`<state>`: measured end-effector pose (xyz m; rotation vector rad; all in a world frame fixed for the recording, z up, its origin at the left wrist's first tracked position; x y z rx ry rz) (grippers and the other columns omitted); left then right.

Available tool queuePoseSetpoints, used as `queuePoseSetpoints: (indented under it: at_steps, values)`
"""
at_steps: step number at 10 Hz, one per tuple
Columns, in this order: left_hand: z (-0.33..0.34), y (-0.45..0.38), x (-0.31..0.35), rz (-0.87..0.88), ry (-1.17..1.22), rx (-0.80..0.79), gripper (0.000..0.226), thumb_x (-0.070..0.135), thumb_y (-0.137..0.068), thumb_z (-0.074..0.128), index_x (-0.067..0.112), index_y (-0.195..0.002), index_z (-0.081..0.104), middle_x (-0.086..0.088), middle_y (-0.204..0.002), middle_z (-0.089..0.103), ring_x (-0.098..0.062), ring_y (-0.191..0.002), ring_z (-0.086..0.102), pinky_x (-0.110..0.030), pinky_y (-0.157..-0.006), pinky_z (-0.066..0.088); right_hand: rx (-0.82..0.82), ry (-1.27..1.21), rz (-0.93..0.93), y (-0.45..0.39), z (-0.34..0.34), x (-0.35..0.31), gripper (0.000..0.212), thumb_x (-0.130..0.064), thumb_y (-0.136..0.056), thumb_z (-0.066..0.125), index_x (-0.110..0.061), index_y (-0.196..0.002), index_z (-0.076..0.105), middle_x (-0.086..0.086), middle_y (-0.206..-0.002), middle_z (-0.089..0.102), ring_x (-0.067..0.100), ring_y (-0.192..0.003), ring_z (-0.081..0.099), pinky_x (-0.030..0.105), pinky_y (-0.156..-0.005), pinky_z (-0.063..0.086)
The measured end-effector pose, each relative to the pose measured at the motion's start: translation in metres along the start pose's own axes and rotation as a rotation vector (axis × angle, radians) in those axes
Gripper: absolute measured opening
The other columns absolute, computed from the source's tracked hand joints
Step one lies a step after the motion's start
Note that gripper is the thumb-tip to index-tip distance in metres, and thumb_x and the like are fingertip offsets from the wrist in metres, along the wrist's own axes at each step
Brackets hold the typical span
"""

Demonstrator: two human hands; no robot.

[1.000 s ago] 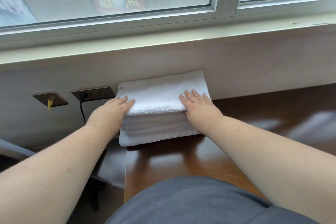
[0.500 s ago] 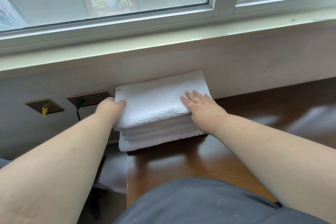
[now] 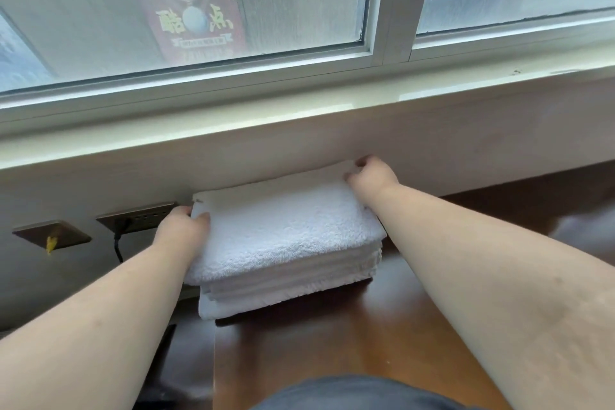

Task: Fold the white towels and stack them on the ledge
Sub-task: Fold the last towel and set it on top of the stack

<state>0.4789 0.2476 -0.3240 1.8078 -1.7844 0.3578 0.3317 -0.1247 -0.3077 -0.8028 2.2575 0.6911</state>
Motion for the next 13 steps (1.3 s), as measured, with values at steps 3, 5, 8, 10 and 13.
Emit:
queuePoseSetpoints:
  at_steps: [3, 5, 8, 10, 13]
  values:
    - [-0.027, 0.04, 0.038, 0.309, -0.011, 0.302, 0.045, 0.036, -0.093, 0.055, 0.019, -0.133, 0.045, -0.01, -0.131, 0.052, -0.03, -0.116, 0.051, -0.046, -0.099, 0.044, 0.128, 0.17, -0.249, 0.015, -0.002, -0.014, 0.041, -0.024, -0.092, 0.059, -0.016, -0.131, 0.052, 0.013, -0.135, 0.047, 0.035, -0.121, 0.048, 0.039, -0.101, 0.04]
    - [0.053, 0.118, 0.062, 0.933, -0.519, -0.028, 0.073, 0.061, -0.086, 0.057, 0.026, -0.147, 0.038, -0.004, -0.153, 0.037, -0.026, -0.138, 0.034, -0.041, -0.115, 0.024, -0.06, 0.672, -0.891, 0.105, 0.043, -0.016, 0.053, -0.048, -0.1, 0.046, -0.021, -0.145, 0.048, 0.003, -0.156, 0.039, 0.025, -0.146, 0.029, 0.043, -0.119, 0.02]
    - [0.06, 0.091, 0.033, 0.638, -0.8, -0.243, 0.076, 0.059, -0.094, 0.038, 0.038, -0.152, -0.006, 0.001, -0.163, -0.004, -0.023, -0.149, -0.001, -0.051, -0.118, 0.013, -0.239, 0.834, -0.663, 0.1, 0.058, 0.005, 0.082, -0.073, -0.092, 0.025, -0.029, -0.158, 0.003, 0.0, -0.167, 0.0, 0.019, -0.153, -0.004, 0.047, -0.122, 0.005]
    - [0.031, 0.091, 0.028, 0.427, -1.025, -0.321, 0.083, 0.046, -0.096, 0.047, 0.033, -0.153, -0.011, -0.008, -0.163, -0.002, -0.032, -0.146, 0.012, -0.054, -0.113, 0.025, -0.296, 0.951, -0.48, 0.095, 0.038, 0.016, 0.081, -0.054, -0.1, 0.04, -0.024, -0.157, -0.009, 0.003, -0.167, -0.009, 0.023, -0.153, -0.006, 0.048, -0.121, 0.01]
    - [0.006, 0.157, 0.004, 0.352, -1.057, -0.346, 0.104, 0.044, -0.085, 0.066, 0.027, -0.154, -0.01, -0.009, -0.162, 0.004, -0.029, -0.145, 0.018, -0.046, -0.113, 0.029, -0.306, 1.055, -0.322, 0.123, -0.002, 0.057, 0.087, -0.041, -0.097, 0.054, -0.023, -0.159, -0.004, 0.0, -0.167, -0.004, 0.022, -0.153, -0.001, 0.049, -0.121, 0.012]
Point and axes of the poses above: each hand's wrist, its own y-axis away from the middle knuckle, its own z-axis out of the palm, x = y × z, the point moved 8 cm from there along -y, towards the middle knuckle
